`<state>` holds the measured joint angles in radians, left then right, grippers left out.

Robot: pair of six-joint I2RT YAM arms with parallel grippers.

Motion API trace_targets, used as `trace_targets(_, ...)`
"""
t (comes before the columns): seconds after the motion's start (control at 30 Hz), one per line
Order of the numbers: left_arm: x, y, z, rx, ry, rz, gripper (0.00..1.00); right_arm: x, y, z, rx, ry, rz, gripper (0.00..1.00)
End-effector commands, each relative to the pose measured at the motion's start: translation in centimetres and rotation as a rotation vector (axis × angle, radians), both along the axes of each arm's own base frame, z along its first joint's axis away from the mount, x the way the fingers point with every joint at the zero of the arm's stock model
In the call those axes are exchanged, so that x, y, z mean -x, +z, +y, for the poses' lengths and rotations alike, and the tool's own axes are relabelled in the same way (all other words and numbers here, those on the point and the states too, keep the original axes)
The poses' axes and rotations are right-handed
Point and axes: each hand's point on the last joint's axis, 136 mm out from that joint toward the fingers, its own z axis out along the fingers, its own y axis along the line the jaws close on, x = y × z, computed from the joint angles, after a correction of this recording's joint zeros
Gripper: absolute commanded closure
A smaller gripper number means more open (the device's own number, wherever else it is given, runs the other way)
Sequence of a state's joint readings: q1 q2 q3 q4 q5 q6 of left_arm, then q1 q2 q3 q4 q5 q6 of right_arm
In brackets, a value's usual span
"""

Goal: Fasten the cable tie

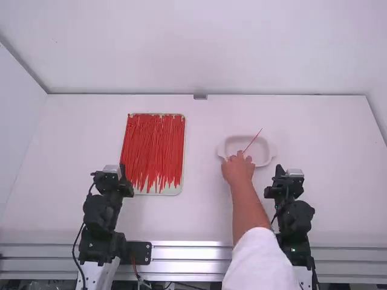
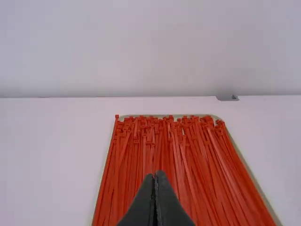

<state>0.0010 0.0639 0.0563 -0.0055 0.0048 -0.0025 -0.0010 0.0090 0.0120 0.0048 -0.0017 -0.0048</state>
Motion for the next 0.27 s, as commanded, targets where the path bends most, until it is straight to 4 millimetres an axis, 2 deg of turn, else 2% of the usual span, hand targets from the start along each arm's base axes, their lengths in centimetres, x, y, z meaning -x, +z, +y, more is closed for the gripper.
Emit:
trace_targets(0.0, 0.05, -0.38, 0.06, -0.003, 0.004, -0.012, 1.00, 0.00, -0.50, -0.01, -0.005, -0.001, 0.008, 1.00)
trace_targets(0.1, 0.06, -1.14, 0.06, -0.003, 0.004, -0.012, 1.00, 0.00, -0.50, -0.01, -0.005, -0.001, 0.008, 1.00)
trace_targets(0.23, 0.06, -1.18, 0.06, -0.003, 0.004, -0.013, 1.00, 0.00, -0.50, -0.01, -0.005, -0.001, 0.008, 1.00)
